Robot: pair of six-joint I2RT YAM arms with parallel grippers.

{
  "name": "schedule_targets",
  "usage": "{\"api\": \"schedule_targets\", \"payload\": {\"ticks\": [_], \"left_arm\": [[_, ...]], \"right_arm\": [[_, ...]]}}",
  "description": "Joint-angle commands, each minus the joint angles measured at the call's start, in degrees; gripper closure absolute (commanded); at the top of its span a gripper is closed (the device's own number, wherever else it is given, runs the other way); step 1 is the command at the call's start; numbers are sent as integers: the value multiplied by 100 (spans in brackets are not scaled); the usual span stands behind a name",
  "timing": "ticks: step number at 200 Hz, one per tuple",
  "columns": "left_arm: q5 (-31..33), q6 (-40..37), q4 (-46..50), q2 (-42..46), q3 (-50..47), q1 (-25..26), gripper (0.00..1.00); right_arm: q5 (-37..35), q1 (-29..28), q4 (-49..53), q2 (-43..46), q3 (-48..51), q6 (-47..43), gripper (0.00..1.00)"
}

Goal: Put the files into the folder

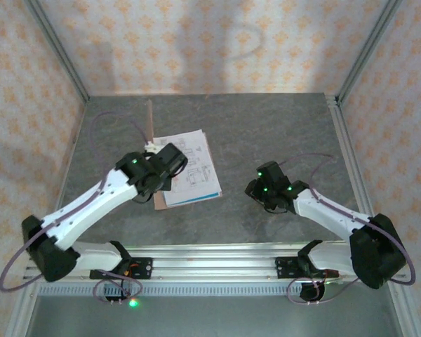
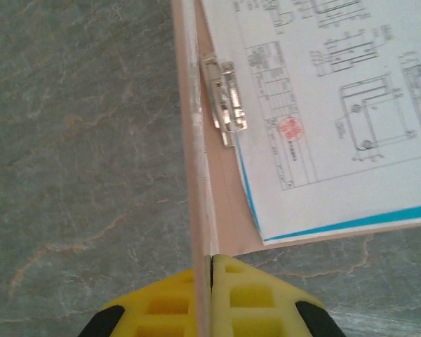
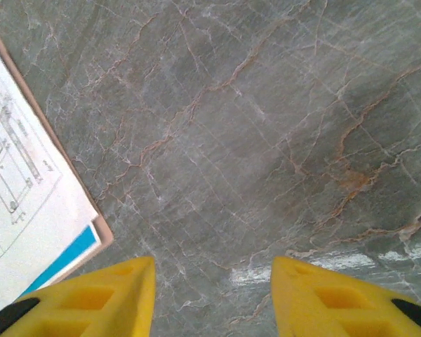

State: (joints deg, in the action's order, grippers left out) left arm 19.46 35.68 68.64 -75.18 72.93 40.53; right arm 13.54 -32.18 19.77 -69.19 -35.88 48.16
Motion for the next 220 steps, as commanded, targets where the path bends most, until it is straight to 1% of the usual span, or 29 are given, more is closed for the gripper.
{"api": "schedule_targets", "payload": {"ticks": [1,19,30,43,56,66,74,87,103,115,127,129,135,138,140,147,152,155,158,161,163,175,180,186,202,214,220], "left_arm": [[393,-404,487,-603,566,83,100],[632,-273,839,-1267,1007,168,100],[686,-229,866,-1556,1194,249,99],[474,-167,669,-1737,1316,347,88],[211,-56,395,-1822,1426,492,71],[35,45,181,-1879,1506,637,61],[-326,95,-141,-1912,1500,712,57],[-937,237,-778,-1922,1333,765,54],[-1852,375,-1772,-1905,933,776,47],[-2525,530,-2662,-1879,572,779,42],[-3199,779,-3638,-1794,136,763,29],[-3283,828,-3797,-1769,69,757,22],[-3479,980,-4217,-1703,-150,759,14],[-3544,1043,-4392,-1654,-254,752,4],[-3581,1092,-4499,-1613,-310,747,1],[-3645,1191,-4773,-1485,-515,718,0],[-3617,1233,-4908,-1361,-639,698,0],[-3574,1262,-4932,-1288,-700,687,0],[-3529,1285,-4931,-1210,-753,658,0],[-3488,1280,-4942,-1130,-804,626,0],[-3463,1267,-4942,-1078,-834,610,0],[-3174,1001,-4810,-707,-935,602,0],[-3017,779,-4706,-553,-919,636,0],[-2759,478,-4364,-398,-823,707,0],[-1485,-67,-3338,-129,-502,856,0],[-422,-129,-2589,48,-371,850,0],[136,-144,-2332,124,-342,843,0]], "right_arm": [[-101,32,160,226,-152,35,54],[-34,34,159,302,-172,54,54],[13,30,144,322,-180,71,54],[81,27,54,341,-174,71,53],[201,37,-93,367,-137,62,51],[371,64,-254,367,-89,75,51],[463,88,-346,411,-56,117,50],[510,100,-542,625,58,226,50],[526,129,-1006,1157,353,423,48],[596,183,-1448,1616,661,594,44],[712,217,-1852,1986,922,691,38],[734,220,-1882,2036,948,694,37],[796,230,-1959,2148,1008,690,34],[838,238,-1980,2188,1026,680,33],[868,239,-1984,2212,1038,671,32],[965,248,-1980,2265,1048,635,29],[1022,260,-1944,2285,1052,624,27],[1056,261,-1935,2302,1056,618,24],[1093,272,-1932,2316,1069,620,16],[1147,276,-1944,2340,1084,616,4],[1187,281,-1969,2351,1096,613,0],[1249,279,-1982,2449,1108,529,1],[1207,283,-1849,2507,1057,432,1],[1057,283,-1543,2583,948,265,1],[345,283,-411,2787,511,-350,1],[-321,289,227,2855,199,-833,1],[-801,285,547,2847,30,-1004,1]]}}
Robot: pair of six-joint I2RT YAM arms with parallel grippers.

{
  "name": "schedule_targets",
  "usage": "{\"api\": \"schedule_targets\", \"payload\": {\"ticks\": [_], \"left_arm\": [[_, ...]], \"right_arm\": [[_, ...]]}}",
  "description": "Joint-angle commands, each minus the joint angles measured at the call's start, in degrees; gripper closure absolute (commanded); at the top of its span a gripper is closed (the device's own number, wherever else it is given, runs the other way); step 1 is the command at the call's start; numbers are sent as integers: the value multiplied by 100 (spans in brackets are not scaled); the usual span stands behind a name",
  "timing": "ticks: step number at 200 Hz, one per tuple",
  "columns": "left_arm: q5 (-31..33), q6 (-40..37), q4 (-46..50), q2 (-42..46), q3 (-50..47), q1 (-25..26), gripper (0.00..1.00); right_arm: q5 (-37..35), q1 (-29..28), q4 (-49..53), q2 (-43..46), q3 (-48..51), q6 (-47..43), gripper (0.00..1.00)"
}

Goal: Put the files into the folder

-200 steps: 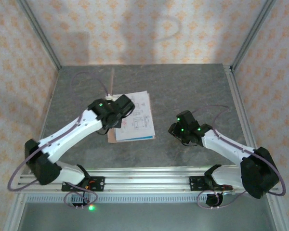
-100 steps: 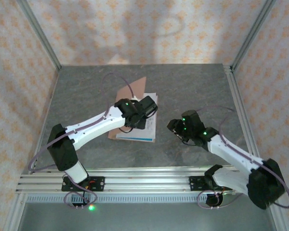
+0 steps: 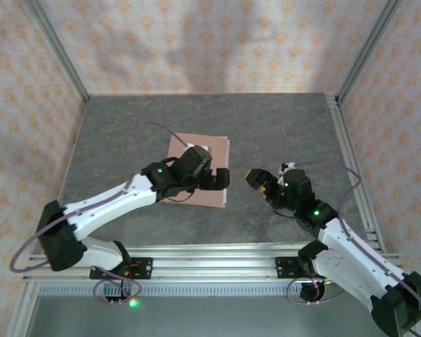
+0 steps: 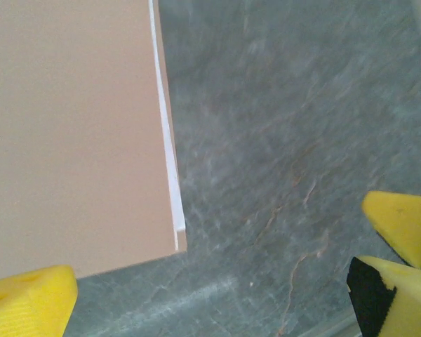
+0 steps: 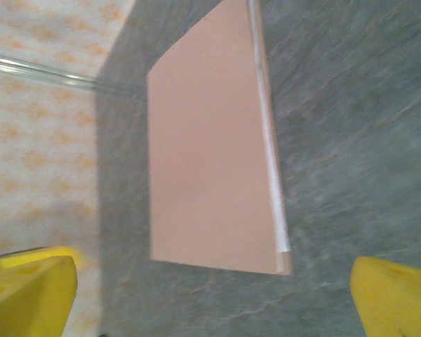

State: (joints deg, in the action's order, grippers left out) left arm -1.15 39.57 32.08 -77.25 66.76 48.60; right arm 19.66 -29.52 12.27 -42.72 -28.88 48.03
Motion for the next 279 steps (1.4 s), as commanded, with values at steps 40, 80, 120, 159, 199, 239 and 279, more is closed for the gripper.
{"api": "schedule_targets", "payload": {"ticks": [40,80,120,159,199,239,279], "left_arm": [[4303,-830,1252,1220,-784,-568,0],[4998,-2450,-1255,2838,-3134,-1238,0],[4112,-3022,-2457,2500,-3773,-2370,0],[3294,-3608,-4477,1326,-4021,-3193,0],[2837,-3517,-5767,383,-4168,-3770,0],[2612,-3988,-6682,-1,-4208,-3843,0],[2239,-3987,-8480,-880,-4709,-4130,0]], "right_arm": [[-5651,23,2075,-48,-905,-2203,1],[-6000,474,-2181,484,1438,-4997,1],[-4596,1557,-4336,-691,2054,-4759,1],[-3897,2005,-6098,-2641,1691,-4805,0],[-3540,2203,-7522,-3964,1681,-5244,1],[-3322,2311,-7438,-4300,1521,-5175,1],[-3441,2363,-6378,-4544,758,-5122,1]]}}
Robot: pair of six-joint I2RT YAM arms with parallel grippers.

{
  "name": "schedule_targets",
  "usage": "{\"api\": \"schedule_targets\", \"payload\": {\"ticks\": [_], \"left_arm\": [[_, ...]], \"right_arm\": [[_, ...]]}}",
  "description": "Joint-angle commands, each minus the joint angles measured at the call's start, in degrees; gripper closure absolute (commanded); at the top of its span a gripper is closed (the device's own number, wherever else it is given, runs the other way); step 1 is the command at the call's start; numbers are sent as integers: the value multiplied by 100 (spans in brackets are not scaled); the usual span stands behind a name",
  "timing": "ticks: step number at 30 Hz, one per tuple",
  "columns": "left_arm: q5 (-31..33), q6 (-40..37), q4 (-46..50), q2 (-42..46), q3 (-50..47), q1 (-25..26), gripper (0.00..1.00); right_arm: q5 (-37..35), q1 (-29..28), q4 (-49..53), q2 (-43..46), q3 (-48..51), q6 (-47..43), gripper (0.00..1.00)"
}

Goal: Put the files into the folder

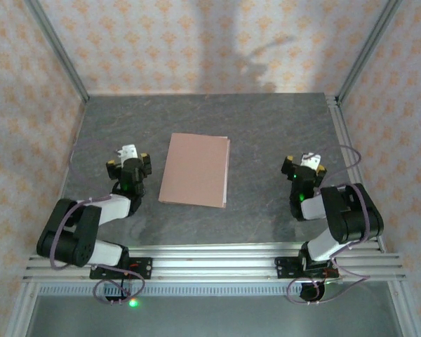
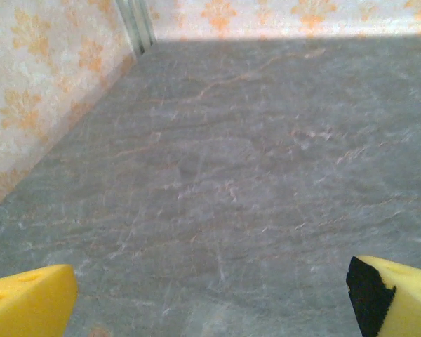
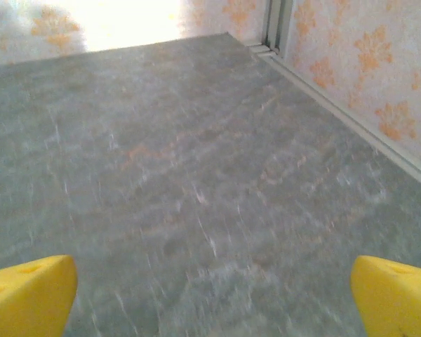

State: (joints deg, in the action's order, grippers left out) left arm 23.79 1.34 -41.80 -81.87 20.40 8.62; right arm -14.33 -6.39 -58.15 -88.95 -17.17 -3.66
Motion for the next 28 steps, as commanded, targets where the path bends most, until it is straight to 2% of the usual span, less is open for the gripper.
{"api": "schedule_targets", "payload": {"ticks": [1,2,4,22,25,28], "left_arm": [[-258,-149,-1023,-414,-64,-133,0],[-385,-40,-491,-303,124,-190,1],[-665,129,-252,-351,296,-441,1],[-700,136,-303,-348,245,-467,0],[-695,138,-303,-348,246,-467,0],[-703,138,-315,-346,246,-471,0]], "right_arm": [[-48,55,634,57,-412,44,1],[-58,59,491,1,-398,39,0],[-53,64,760,81,-451,78,0],[-24,86,761,72,-465,79,0],[377,307,1041,101,-576,210,1],[411,323,969,126,-524,214,1]]}}
